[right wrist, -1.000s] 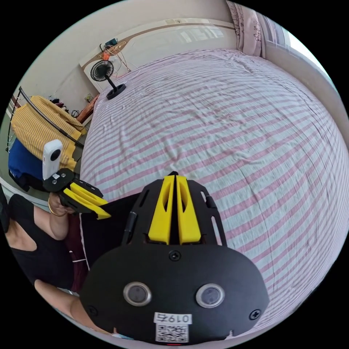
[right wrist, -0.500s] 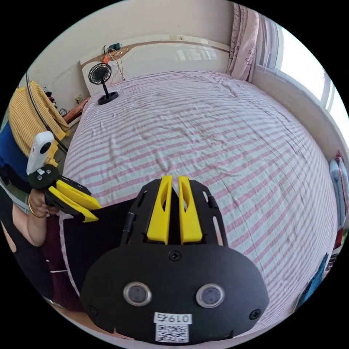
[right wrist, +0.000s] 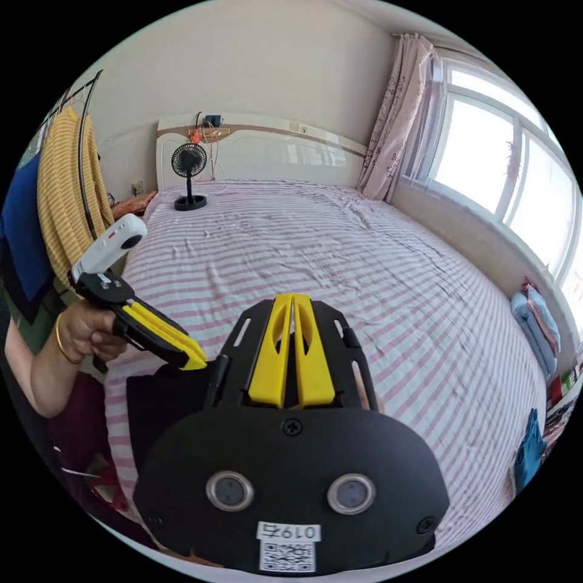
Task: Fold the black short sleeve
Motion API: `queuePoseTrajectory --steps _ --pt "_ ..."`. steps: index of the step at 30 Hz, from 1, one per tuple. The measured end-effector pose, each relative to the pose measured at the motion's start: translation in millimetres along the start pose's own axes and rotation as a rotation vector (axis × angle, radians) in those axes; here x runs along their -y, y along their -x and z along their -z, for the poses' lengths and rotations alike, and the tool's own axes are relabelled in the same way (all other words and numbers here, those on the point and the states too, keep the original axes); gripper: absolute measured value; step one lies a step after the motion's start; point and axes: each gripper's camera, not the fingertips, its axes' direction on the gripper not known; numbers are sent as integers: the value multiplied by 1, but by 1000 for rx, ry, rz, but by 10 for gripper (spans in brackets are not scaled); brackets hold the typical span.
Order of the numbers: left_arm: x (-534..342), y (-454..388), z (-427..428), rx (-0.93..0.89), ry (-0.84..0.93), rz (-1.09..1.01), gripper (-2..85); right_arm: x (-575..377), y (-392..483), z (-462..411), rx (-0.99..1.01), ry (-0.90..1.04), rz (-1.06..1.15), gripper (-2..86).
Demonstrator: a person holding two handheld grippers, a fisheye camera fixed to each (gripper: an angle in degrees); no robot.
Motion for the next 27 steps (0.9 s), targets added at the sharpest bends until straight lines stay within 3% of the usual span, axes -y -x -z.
queuePoseTrajectory --steps 3,5,8,16,27 --pt "-1 -1 65 -218 -252 -43 13 -21 28 16 29 -17 -84 -10" --pt "-15 -13 118 -372 -540 -116 11 -32 46 22 20 6 -150 -10" --pt "-33 -46 159 -268 -774 -202 10 -53 74 30 33 3 -274 -9" --pt "-8 -113 185 -157 -673 -354 8 -114 133 68 -84 -5 -535 -8" --pt "38 -174 233 -270 -579 -464 8 -183 192 139 -304 -34 -604 -7"
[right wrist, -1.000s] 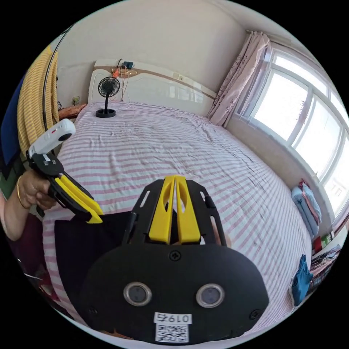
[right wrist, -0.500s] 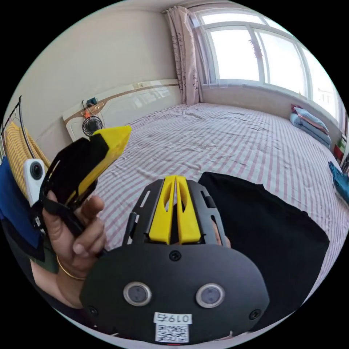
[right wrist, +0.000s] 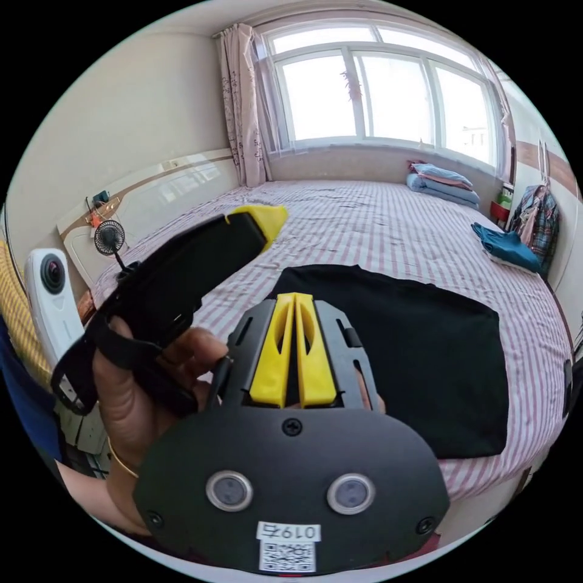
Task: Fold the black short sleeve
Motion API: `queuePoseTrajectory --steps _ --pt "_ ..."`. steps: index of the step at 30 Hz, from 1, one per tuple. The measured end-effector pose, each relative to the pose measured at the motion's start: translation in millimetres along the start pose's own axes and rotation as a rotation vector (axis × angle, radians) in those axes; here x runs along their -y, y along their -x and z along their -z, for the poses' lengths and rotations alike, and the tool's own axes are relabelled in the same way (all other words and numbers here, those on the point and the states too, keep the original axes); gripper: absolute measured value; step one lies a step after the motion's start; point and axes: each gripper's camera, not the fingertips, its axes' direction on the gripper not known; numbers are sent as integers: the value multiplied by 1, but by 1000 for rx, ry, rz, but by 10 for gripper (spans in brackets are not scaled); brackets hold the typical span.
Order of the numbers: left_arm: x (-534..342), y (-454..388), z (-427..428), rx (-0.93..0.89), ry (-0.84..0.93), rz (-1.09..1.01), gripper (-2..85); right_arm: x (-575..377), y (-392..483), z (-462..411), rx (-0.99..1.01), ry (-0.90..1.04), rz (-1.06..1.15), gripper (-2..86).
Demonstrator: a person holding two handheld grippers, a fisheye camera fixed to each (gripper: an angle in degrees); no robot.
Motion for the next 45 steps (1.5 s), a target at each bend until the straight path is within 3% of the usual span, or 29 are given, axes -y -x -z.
queuePoseTrajectory --steps 5,9,19,23,25,27,29,36,45 --pt "39 -28 -3 -27 35 -85 8 -29 -2 24 23 -44 33 -7" --pt "59 -41 -4 0 -6 -115 8 -48 2 34 -123 -46 -3 -6" --pt "118 -73 -26 -93 94 -140 7 -100 22 70 -410 -135 2 -7" --pt "133 -93 -36 -180 132 -175 6 -124 17 87 -305 -210 46 -8" --pt "133 -114 -45 -80 180 -257 6 -122 0 80 -362 -142 -80 -8" --pt "138 -107 -32 -110 57 -200 5 -131 -10 84 -280 -174 -94 -8" --pt "146 -81 -29 -269 23 -37 4 -140 -9 95 -287 -222 -84 -8" --pt "158 -114 -33 -175 28 -94 3 -164 3 102 -561 -247 -97 -8" --pt "144 -174 -63 -137 174 -203 4 -203 -45 113 -466 -233 -68 -8"
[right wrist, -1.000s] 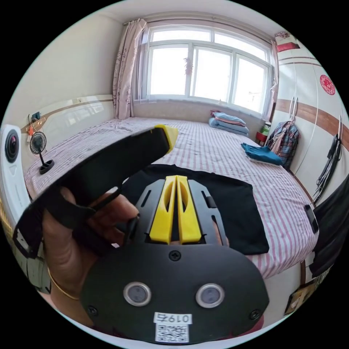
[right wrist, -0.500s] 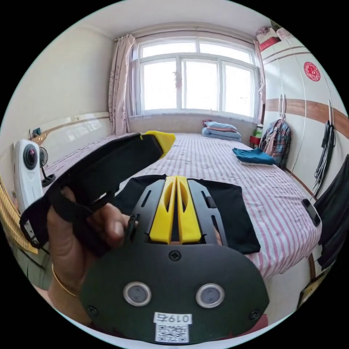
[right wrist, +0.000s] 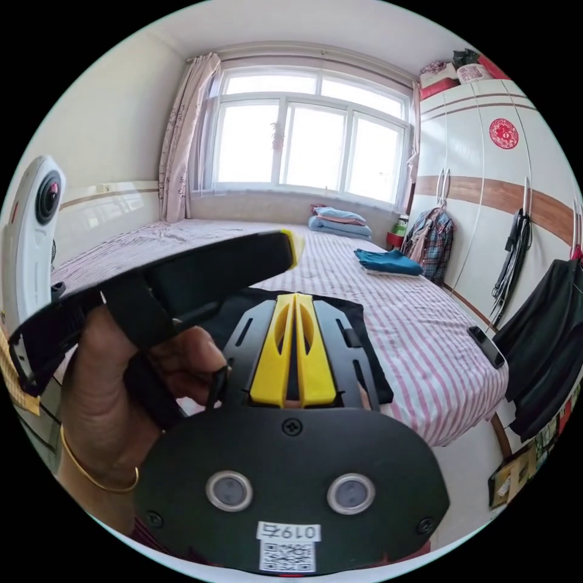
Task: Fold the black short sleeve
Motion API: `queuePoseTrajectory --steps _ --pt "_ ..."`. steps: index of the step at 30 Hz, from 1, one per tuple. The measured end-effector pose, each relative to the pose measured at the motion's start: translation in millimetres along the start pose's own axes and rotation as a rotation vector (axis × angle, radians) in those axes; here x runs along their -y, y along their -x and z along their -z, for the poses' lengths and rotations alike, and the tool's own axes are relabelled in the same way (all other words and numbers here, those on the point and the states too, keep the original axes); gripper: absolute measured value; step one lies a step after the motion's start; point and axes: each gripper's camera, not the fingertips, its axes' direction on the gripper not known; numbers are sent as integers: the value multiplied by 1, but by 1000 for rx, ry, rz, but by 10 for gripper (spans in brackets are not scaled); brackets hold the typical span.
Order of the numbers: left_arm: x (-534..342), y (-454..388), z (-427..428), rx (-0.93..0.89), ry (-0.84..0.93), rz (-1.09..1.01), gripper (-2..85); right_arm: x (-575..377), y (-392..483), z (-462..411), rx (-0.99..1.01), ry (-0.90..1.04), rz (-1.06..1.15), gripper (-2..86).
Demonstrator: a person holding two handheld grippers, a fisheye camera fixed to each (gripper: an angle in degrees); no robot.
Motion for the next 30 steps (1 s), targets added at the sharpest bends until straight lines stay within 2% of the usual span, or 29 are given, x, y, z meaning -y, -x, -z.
queuePoseTrajectory --steps 3,5,7,10,12,15,20,23,26,28,30 --pt "-7 -9 -14 -47 30 20 4 -15 -19 -3 66 -19 -26 -8" --pt "-13 -31 -21 -32 34 -38 4 -22 -36 -7 105 1 -70 -8" --pt "-21 -44 -25 -13 8 -50 4 -27 -62 -18 199 41 -91 -9" --pt "-32 -56 -26 -18 -46 -75 4 -26 -93 -18 287 4 -130 -10" --pt "-38 -60 -28 6 -49 -65 4 -22 -104 -19 379 -4 -104 -10" --pt "-50 -61 -33 -9 -32 -34 4 -17 -120 -18 408 -34 -82 -9" --pt "-77 -47 -32 147 62 12 5 4 -183 -26 519 27 -144 -9" --pt "-96 -22 -19 256 142 70 6 12 -222 -29 475 51 -172 -7" --pt "-120 11 6 265 160 182 8 14 -246 -26 403 80 -143 2" --pt "-140 28 19 240 192 257 9 13 -255 -22 401 95 -115 76" --pt "-166 33 29 245 207 279 10 17 -252 -25 367 169 -77 94"
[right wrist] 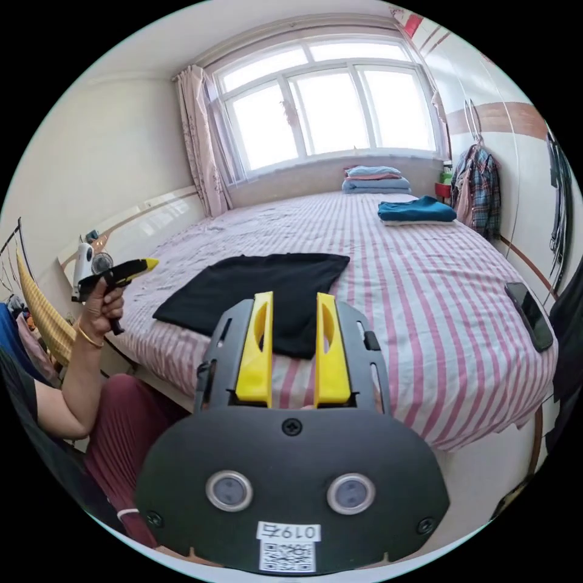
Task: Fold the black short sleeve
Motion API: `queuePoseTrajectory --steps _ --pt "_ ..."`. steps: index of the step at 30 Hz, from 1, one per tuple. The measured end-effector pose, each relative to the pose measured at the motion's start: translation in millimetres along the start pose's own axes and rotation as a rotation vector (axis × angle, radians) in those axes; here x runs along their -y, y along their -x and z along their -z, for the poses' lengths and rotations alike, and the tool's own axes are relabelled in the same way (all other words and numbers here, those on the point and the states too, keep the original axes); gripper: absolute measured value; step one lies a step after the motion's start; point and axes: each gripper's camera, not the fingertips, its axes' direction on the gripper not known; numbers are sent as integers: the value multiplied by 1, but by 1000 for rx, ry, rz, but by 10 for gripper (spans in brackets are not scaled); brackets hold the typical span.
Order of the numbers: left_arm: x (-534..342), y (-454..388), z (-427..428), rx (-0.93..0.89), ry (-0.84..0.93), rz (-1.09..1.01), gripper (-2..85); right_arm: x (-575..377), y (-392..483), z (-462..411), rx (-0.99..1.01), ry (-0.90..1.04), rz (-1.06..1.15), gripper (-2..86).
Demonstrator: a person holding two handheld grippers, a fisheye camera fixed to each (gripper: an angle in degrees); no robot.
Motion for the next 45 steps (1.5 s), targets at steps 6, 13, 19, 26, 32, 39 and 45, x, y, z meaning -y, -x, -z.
queuePoseTrajectory --steps 6,13,19,26,32,39,45 --pt "-110 35 -9 201 131 109 11 11 22 6 -106 71 8 37" --pt "-236 109 -8 21 36 444 19 52 100 45 -92 -37 155 1" --pt "-288 124 -33 16 27 493 55 81 290 35 42 -107 507 44" --pt "-325 147 -67 13 27 505 65 115 483 -5 48 -95 818 86" --pt "-319 163 -124 41 174 413 69 143 595 -46 -104 -26 993 103" --pt "-320 176 -216 -108 342 397 103 153 673 -62 -265 -2 1155 97" --pt "-353 215 -296 -307 432 548 134 168 715 -68 -364 -27 1223 75"
